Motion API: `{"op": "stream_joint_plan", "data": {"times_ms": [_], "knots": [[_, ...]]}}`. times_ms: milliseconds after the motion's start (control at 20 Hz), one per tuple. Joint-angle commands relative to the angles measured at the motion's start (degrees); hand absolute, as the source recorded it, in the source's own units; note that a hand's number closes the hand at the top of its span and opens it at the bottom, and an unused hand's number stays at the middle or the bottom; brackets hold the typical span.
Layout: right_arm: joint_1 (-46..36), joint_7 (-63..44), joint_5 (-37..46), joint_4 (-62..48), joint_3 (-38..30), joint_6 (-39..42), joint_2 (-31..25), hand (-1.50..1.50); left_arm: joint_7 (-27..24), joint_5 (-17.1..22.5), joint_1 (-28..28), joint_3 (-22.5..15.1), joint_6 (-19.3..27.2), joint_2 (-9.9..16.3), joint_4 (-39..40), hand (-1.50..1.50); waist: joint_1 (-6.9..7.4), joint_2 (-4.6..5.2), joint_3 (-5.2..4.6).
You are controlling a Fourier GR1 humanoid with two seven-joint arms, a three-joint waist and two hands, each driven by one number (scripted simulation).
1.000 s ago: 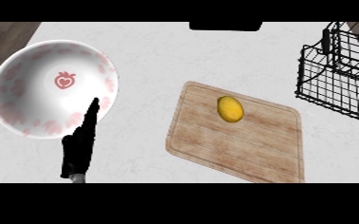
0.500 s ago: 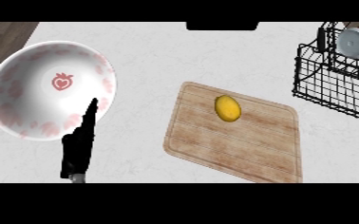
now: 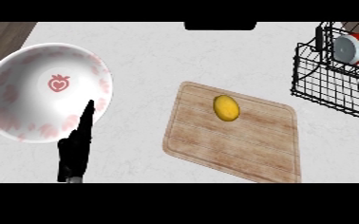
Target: Pick the can from the cutting board and place it in the tiered basket
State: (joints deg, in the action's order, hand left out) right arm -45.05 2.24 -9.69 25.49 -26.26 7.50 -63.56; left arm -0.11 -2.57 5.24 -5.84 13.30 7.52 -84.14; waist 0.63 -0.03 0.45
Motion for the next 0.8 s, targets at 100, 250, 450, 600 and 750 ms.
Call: {"op": "stream_joint_plan", "data": {"times_ms": [100,250,450,600,750], "knots": [[6.4,1.8,-4.6,-9.4,-8.0,5.9,-10.5,-1.50,-0.4,1.3,1.6,1.1,-1.9,0.7,3.3,0.00,-1.13,0.44,-0.25],[9.8,3.6,-5.5,-13.5,-9.8,11.7,-15.0,-1.50,0.2,0.8,2.8,-0.2,-1.7,0.1,1.3,0.00,-0.61,0.59,-0.07],[16.2,8.1,-6.5,-17.0,-11.6,18.3,-17.3,-1.50,1.2,0.3,1.0,0.1,0.6,-1.9,2.2,0.00,-2.86,0.53,0.14],[20.3,11.4,-6.8,-18.7,-12.4,21.9,-18.1,-1.50,2.5,1.3,1.6,1.3,-0.2,-0.6,1.1,0.00,-3.25,0.43,0.29],[22.5,11.7,-7.8,-19.7,-13.6,27.6,-20.8,-1.50,2.2,1.1,3.0,1.4,0.3,-0.7,0.5,0.00,-3.48,0.17,0.32]]}}
